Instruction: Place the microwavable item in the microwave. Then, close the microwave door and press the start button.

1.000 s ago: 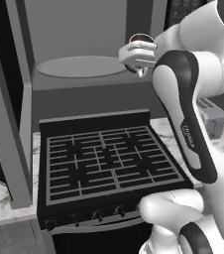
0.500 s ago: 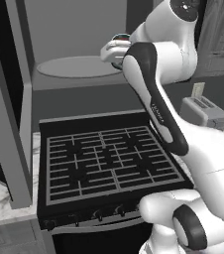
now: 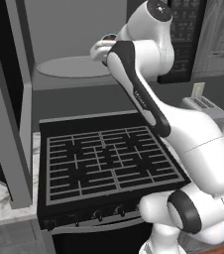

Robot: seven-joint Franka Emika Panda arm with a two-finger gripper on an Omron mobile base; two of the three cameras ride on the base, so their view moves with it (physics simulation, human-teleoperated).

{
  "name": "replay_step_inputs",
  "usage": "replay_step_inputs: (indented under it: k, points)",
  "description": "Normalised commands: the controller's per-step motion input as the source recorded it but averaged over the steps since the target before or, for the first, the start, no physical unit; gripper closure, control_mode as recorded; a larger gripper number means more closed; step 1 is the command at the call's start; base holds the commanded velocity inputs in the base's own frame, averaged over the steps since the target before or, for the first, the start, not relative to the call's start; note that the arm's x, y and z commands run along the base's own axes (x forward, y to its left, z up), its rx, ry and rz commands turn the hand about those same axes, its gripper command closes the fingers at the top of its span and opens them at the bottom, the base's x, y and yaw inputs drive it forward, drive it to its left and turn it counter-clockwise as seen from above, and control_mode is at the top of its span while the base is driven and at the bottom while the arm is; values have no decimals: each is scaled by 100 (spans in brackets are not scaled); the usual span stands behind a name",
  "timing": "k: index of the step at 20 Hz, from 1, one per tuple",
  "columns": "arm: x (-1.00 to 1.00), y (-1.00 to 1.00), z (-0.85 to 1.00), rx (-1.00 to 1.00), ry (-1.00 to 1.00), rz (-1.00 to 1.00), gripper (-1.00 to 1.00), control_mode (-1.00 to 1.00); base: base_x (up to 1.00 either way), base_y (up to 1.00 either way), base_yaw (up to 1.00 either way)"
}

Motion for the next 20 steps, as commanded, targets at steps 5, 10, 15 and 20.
replay_step_inputs:
  k: [5,10,15,20]
  points:
    - [50,0,-3,0,5,4,100,-100,0,0,0]
    - [38,4,-16,0,8,2,100,-100,0,0,0]
    - [33,11,-14,0,8,0,100,-100,0,0,0]
    - [43,14,-12,0,8,0,100,-100,0,0,0]
